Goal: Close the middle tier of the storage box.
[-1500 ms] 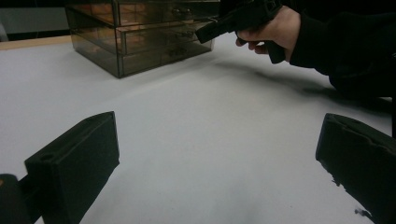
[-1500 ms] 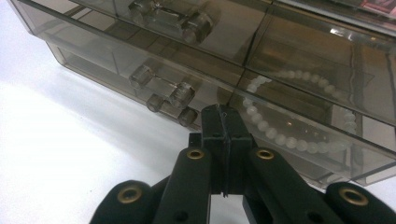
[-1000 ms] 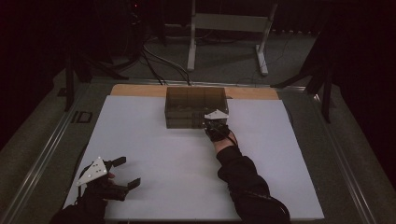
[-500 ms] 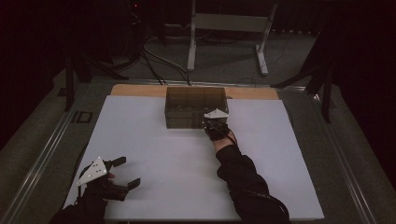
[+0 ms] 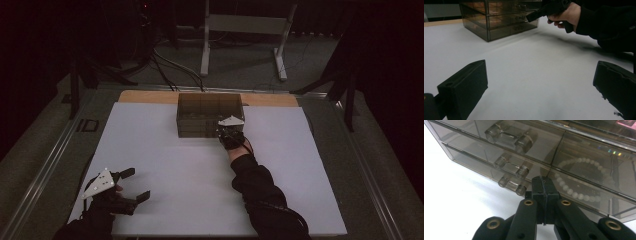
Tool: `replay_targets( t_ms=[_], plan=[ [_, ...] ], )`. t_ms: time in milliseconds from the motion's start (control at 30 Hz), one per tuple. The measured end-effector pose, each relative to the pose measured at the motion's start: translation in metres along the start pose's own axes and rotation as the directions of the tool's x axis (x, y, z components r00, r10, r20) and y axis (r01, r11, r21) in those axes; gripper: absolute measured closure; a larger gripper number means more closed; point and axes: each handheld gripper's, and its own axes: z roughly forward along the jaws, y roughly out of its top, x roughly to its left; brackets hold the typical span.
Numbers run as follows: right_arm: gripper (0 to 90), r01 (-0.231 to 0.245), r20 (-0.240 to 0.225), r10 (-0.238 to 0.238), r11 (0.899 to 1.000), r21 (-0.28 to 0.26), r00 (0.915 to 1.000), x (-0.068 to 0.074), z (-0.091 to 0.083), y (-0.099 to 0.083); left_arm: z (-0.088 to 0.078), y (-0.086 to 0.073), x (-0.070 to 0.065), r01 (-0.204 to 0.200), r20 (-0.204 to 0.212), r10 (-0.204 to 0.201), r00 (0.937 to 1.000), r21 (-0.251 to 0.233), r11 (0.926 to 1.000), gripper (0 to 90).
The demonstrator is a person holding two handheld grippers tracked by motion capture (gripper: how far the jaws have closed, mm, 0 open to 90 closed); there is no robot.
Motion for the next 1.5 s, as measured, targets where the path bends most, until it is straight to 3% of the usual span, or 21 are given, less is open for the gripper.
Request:
replay_targets(
  t_ms=[533,767,1000,1500],
  plan=[
    [90.0,0.016,0.0,-0.016,1.0,-0.002,0.9999,0.002,0.001,-0.001,0.0,0.0,0.0,0.003,0.001,-0.003,1.0,-0.001,1.0,1.0],
    [89.7,-0.021,-0.025,0.021,1.0,0.003,0.9995,0.004,-0.001,-0.001,0.0,0.0,0.0,0.002,0.0,-0.002,1.0,0.001,1.0,1.0],
    [80.7,-0.038,-0.036,0.039,0.999,0.022,0.9986,0.007,-0.003,-0.002,0.0,0.0,0.0,-0.001,-0.001,0.001,1.0,0.003,1.0,1.0],
    [47.0,-0.07,-0.071,0.075,0.995,0.073,0.9947,0.011,-0.005,-0.001,0.0,0.0,0.0,-0.003,-0.001,0.003,1.0,0.003,1.0,1.0]
  ],
)
